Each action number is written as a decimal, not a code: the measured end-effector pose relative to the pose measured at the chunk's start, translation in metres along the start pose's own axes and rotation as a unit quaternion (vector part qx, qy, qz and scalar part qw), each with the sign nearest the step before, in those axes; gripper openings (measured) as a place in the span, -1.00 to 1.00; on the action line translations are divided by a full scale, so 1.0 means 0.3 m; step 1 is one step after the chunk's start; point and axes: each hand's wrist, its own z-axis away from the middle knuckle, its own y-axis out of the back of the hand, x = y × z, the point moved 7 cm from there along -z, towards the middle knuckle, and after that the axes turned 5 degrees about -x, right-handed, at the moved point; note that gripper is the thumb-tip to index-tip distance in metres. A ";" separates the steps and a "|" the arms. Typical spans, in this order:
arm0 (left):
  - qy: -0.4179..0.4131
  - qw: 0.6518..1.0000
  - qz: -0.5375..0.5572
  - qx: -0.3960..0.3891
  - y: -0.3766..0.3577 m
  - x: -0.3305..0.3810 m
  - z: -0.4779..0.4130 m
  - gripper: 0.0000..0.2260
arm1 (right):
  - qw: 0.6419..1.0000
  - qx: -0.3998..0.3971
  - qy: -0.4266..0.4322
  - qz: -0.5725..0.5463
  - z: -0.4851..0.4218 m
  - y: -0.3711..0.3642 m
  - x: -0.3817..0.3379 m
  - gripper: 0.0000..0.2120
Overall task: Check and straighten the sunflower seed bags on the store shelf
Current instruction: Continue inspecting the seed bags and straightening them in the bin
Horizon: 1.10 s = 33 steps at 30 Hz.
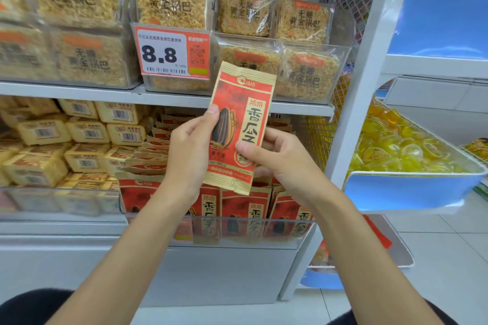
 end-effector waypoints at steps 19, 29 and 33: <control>-0.079 0.996 -0.019 -0.019 -0.022 0.022 0.017 -0.74 | 0.968 -0.035 0.137 0.206 0.025 -0.082 -0.101 -0.51; 0.110 0.975 0.061 -0.185 -0.113 -0.023 0.067 -0.62 | 0.983 0.105 0.088 0.119 0.027 0.033 -0.081 -0.12; 0.148 0.963 0.043 -0.220 -0.119 -0.042 0.079 -0.64 | 0.978 0.185 0.085 -0.045 0.034 0.106 -0.076 -0.84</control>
